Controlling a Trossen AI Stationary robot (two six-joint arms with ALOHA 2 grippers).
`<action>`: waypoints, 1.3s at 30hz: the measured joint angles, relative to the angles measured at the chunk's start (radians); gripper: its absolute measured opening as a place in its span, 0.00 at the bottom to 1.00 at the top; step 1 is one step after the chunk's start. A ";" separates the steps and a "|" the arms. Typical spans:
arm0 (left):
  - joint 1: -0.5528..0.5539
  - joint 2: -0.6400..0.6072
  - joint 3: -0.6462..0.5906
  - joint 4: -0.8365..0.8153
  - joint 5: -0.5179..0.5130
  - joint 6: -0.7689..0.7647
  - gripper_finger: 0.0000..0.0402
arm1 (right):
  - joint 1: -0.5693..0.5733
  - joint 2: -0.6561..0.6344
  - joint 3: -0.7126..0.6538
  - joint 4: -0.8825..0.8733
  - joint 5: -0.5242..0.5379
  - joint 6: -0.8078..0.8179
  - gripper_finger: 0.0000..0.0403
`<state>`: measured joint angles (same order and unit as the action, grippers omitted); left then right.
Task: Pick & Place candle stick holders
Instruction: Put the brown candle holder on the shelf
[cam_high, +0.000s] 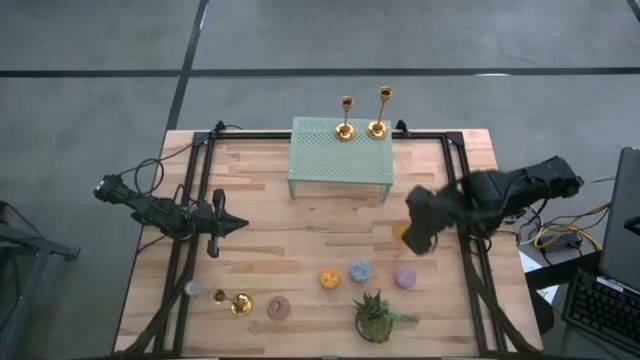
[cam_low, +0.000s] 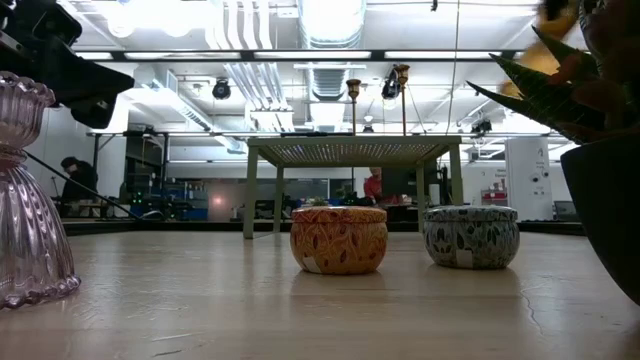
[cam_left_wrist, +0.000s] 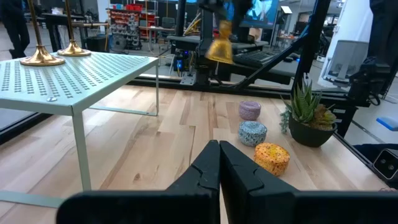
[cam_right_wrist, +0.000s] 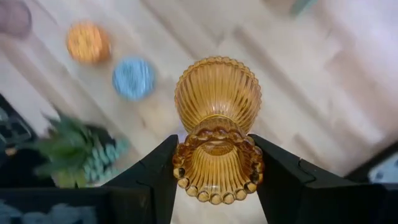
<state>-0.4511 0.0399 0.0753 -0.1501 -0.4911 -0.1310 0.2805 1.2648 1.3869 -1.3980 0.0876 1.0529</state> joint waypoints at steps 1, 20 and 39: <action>0.000 0.000 0.000 0.000 0.000 0.000 0.01 | -0.036 0.000 0.014 0.001 0.002 -0.035 0.41; 0.000 0.000 0.000 0.000 0.000 0.000 0.01 | -0.665 0.045 0.116 0.205 -0.083 -0.443 0.42; 0.000 0.000 0.000 0.000 0.000 0.000 0.01 | -0.762 0.472 0.538 -0.051 -0.014 -0.591 0.42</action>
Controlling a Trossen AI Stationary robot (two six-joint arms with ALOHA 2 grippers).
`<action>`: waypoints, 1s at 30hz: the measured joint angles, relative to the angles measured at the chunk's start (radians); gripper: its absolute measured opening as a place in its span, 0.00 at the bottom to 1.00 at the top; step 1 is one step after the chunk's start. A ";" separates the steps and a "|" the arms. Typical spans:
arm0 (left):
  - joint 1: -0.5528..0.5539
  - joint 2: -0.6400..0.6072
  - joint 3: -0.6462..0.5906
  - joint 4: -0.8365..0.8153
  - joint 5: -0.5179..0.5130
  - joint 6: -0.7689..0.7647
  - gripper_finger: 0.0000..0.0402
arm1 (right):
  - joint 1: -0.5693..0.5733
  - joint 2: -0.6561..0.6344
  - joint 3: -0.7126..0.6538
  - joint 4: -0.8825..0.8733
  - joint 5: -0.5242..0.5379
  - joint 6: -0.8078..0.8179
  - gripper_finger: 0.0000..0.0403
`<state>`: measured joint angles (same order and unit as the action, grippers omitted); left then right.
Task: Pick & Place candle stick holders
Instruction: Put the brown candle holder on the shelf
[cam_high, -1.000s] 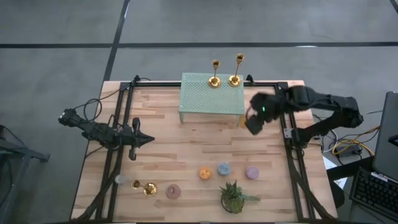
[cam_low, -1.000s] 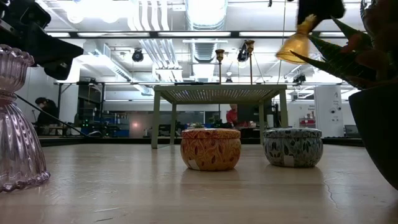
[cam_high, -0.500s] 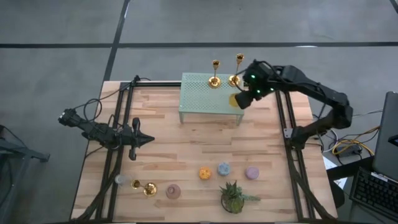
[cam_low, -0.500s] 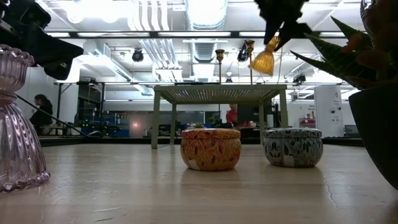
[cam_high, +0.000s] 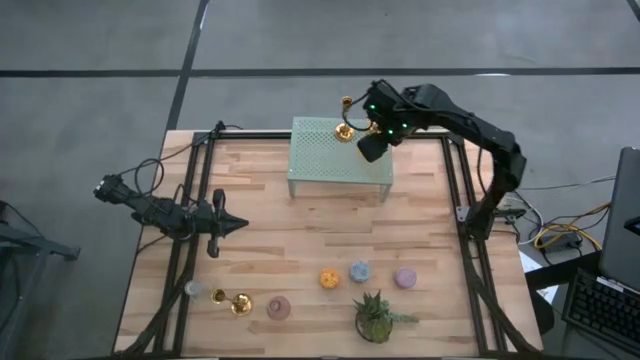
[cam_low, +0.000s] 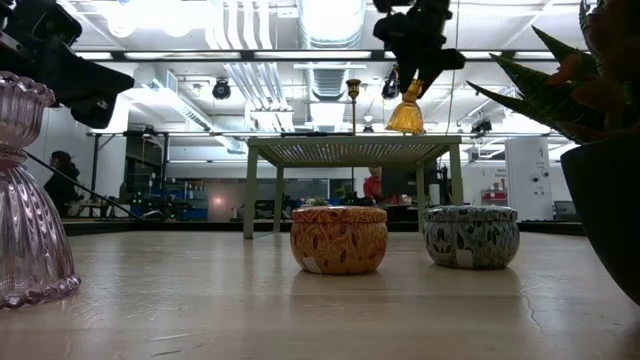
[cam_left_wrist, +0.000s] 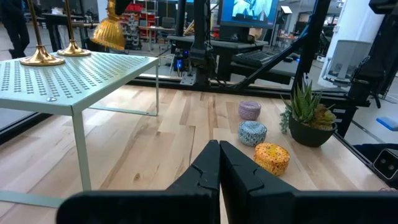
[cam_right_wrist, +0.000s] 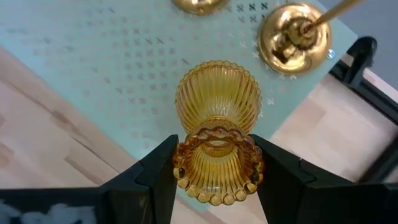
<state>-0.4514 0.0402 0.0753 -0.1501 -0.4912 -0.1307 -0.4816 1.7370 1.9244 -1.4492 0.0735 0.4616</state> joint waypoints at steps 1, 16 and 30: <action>0.000 0.000 0.000 0.000 0.000 0.000 0.01 | -0.001 0.020 0.023 -0.026 0.004 -0.002 0.42; 0.000 0.000 0.000 0.000 0.000 0.000 0.01 | -0.010 0.093 0.075 -0.112 0.057 -0.021 0.42; 0.000 0.000 0.000 0.000 0.000 0.000 0.01 | -0.010 0.096 0.054 -0.088 0.058 -0.051 0.44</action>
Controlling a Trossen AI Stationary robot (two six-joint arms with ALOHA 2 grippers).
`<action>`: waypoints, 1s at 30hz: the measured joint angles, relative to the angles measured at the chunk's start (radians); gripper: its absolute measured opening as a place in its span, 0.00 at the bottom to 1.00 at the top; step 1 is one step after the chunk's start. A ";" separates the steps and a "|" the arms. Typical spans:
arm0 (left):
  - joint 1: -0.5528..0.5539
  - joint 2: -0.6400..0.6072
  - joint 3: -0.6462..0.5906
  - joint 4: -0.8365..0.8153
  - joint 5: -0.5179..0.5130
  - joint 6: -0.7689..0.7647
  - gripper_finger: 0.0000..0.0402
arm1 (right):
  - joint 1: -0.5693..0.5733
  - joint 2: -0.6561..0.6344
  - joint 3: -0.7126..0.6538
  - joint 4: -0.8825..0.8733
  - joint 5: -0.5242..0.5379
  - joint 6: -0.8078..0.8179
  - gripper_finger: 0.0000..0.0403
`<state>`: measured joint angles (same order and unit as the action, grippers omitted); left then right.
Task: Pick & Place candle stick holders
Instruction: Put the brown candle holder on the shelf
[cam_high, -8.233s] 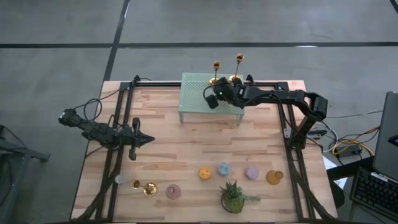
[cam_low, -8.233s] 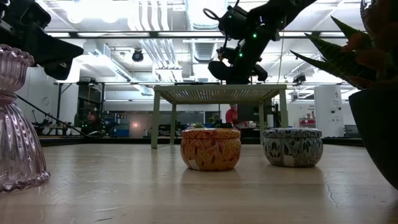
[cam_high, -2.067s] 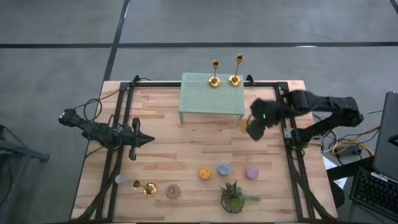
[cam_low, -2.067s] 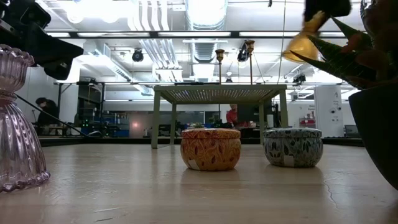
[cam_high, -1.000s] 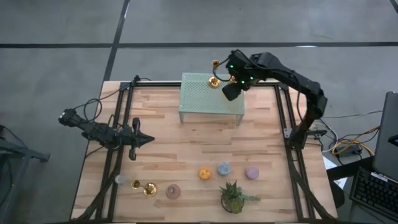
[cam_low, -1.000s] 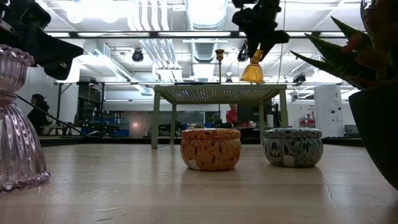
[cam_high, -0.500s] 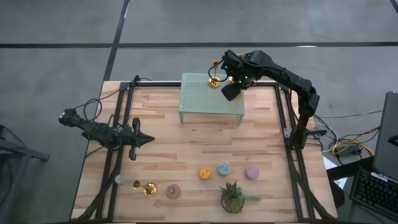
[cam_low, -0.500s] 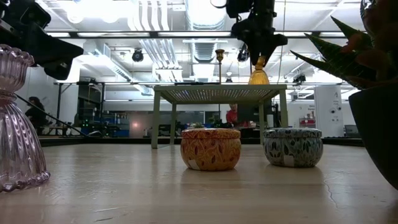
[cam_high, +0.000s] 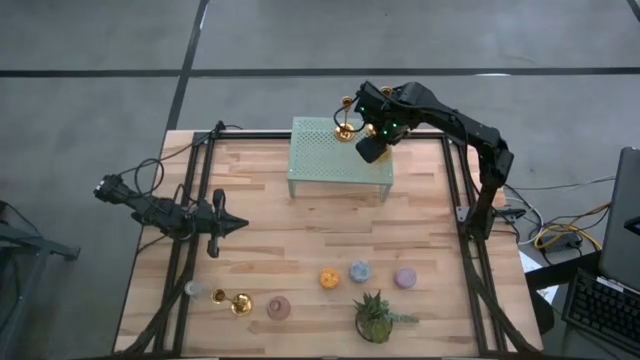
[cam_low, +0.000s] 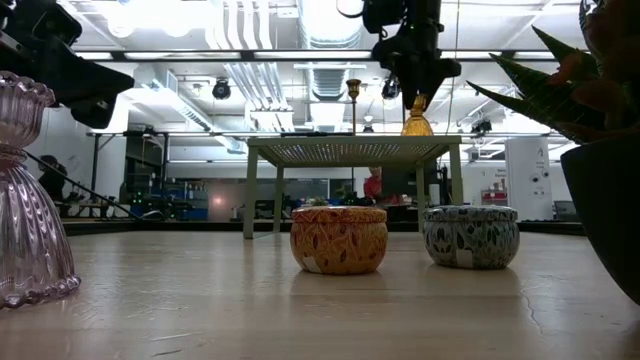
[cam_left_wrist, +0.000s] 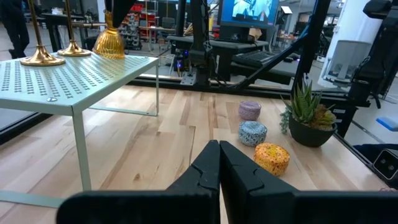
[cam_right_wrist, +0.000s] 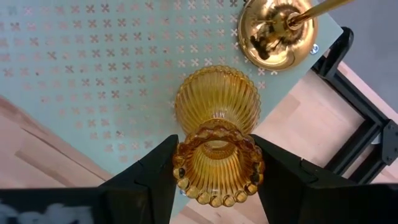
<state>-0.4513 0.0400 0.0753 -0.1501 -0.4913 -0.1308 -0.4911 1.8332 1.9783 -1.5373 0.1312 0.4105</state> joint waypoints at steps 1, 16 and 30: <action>0.000 0.000 0.000 0.000 0.000 0.000 0.01 | 0.000 0.000 0.000 0.000 0.000 -0.001 0.44; 0.000 0.000 0.000 0.000 0.000 0.000 0.01 | 0.000 0.000 -0.004 0.012 0.000 -0.030 0.47; 0.000 0.000 0.000 0.000 0.000 0.000 0.01 | 0.000 -0.011 -0.004 0.025 0.000 -0.076 0.61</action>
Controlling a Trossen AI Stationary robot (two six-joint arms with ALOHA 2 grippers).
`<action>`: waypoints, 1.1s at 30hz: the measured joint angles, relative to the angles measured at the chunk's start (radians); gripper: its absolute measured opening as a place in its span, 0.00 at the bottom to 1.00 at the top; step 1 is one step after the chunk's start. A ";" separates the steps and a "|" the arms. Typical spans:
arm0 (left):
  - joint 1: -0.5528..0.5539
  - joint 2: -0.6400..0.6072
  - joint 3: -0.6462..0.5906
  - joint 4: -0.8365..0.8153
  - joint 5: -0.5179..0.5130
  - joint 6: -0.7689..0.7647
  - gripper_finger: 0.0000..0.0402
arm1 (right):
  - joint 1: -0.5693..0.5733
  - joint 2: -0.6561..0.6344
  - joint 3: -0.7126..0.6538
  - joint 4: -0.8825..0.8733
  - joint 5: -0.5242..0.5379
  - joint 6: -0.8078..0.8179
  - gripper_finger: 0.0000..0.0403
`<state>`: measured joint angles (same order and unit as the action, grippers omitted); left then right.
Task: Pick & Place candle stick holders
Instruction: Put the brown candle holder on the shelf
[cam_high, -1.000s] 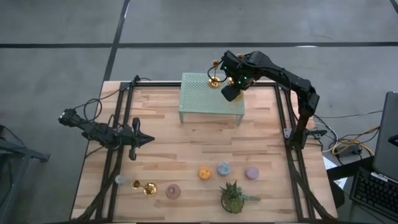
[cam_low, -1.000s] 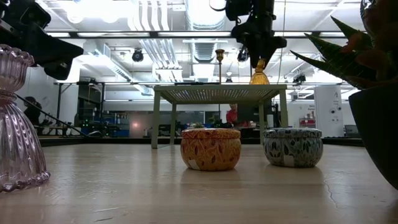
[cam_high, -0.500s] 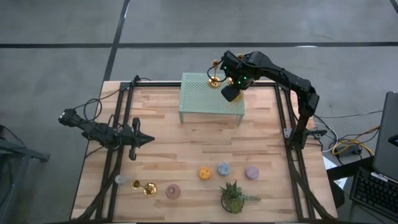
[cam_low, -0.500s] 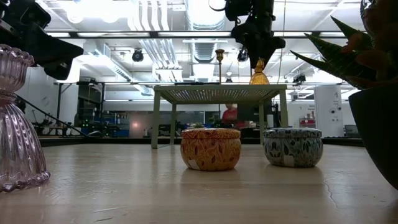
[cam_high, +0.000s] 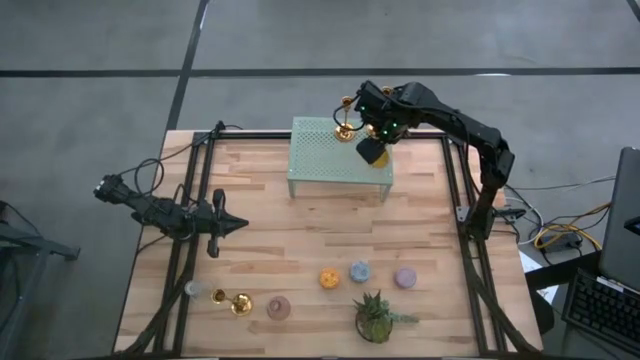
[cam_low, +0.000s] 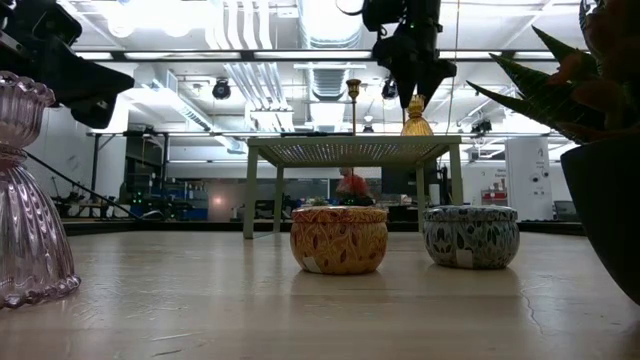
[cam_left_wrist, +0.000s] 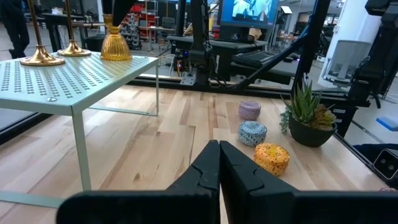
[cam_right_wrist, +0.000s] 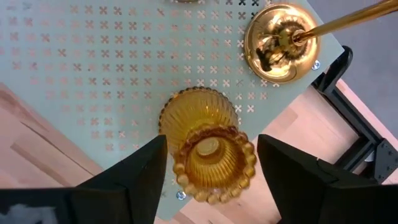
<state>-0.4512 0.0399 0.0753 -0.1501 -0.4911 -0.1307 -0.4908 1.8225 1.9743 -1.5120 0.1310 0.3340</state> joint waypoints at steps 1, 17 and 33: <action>0.000 0.000 0.000 0.000 0.000 0.000 0.01 | 0.000 -0.004 0.000 0.000 0.000 -0.001 0.62; 0.000 0.000 0.000 0.000 0.000 0.000 0.01 | 0.016 -0.139 0.037 -0.036 0.000 -0.001 0.64; 0.000 0.000 0.000 0.000 0.000 0.000 0.01 | 0.189 -0.406 -0.314 0.166 -0.046 -0.073 0.05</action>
<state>-0.4511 0.0401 0.0753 -0.1501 -0.4911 -0.1310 -0.3019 1.4170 1.6608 -1.3458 0.0846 0.2608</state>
